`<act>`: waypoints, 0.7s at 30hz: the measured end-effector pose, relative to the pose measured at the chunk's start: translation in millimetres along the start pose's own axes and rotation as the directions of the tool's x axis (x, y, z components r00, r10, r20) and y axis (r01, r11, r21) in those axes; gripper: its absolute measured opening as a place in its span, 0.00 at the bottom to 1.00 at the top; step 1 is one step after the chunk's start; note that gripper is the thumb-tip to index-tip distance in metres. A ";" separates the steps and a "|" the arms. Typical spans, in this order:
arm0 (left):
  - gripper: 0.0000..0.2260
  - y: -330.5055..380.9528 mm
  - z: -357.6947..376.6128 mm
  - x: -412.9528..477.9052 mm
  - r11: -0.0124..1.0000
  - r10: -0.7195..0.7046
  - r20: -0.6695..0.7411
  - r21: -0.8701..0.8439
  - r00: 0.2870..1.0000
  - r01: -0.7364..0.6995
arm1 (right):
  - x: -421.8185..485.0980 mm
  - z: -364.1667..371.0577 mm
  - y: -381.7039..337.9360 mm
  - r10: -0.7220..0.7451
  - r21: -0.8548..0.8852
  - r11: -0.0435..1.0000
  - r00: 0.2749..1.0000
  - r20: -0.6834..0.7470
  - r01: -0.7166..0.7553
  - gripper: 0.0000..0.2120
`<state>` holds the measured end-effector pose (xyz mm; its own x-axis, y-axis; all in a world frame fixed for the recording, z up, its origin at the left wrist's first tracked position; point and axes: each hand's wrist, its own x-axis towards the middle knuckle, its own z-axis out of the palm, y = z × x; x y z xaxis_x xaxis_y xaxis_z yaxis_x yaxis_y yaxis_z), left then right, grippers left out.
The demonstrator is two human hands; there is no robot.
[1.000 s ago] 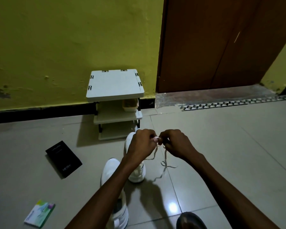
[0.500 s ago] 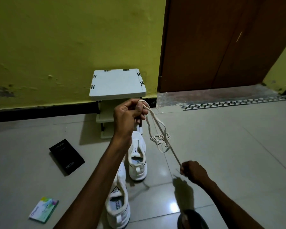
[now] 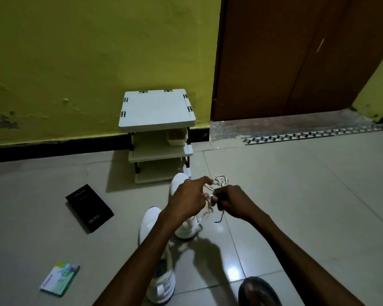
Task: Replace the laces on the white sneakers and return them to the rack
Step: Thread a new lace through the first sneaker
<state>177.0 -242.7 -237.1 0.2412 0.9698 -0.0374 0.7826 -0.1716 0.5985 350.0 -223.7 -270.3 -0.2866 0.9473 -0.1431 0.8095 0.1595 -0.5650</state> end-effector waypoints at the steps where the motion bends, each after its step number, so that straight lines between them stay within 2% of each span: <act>1: 0.12 -1.1 2.7 -0.4 0.999 -0.020 0.007 -0.042 1.000 0.020 | 0.5 -2.3 -8.4 -0.026 -0.018 1.000 1.000 0.004 0.026 0.15; 3: 0.07 -1.0 4.4 -1.4 0.994 -0.064 0.003 -0.090 0.998 0.064 | 0.2 -4.7 -18.5 -0.053 -0.071 0.996 0.999 0.005 0.054 0.13; 6: 0.04 -5.8 4.5 -2.0 0.995 -0.093 -0.043 -0.041 0.995 0.092 | -1.1 -4.9 -24.4 -0.059 -0.118 0.991 0.998 0.005 0.060 0.12; 9: 0.05 -10.9 5.0 -3.1 0.992 -0.112 -0.057 -0.056 0.992 0.109 | -1.0 -1.7 -22.0 -0.068 -0.040 0.997 0.998 0.011 0.068 0.12; 15: 0.05 -24.3 -12.7 2.1 0.972 -0.212 -0.312 -0.161 0.926 0.169 | -2.2 2.3 -2.1 -0.027 0.096 0.995 0.999 -0.018 0.028 0.12; 21: 0.06 -37.7 -18.8 5.2 0.956 -0.289 -0.409 -0.166 0.866 0.240 | -9.5 10.6 11.2 0.037 0.107 0.994 0.999 0.019 -0.039 0.11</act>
<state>138.0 -228.0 -244.8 -0.2518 0.9600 0.1223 0.7108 0.0977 0.6966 356.4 -233.8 -283.9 -0.2660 0.9472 -0.1791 0.7607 0.0921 -0.6425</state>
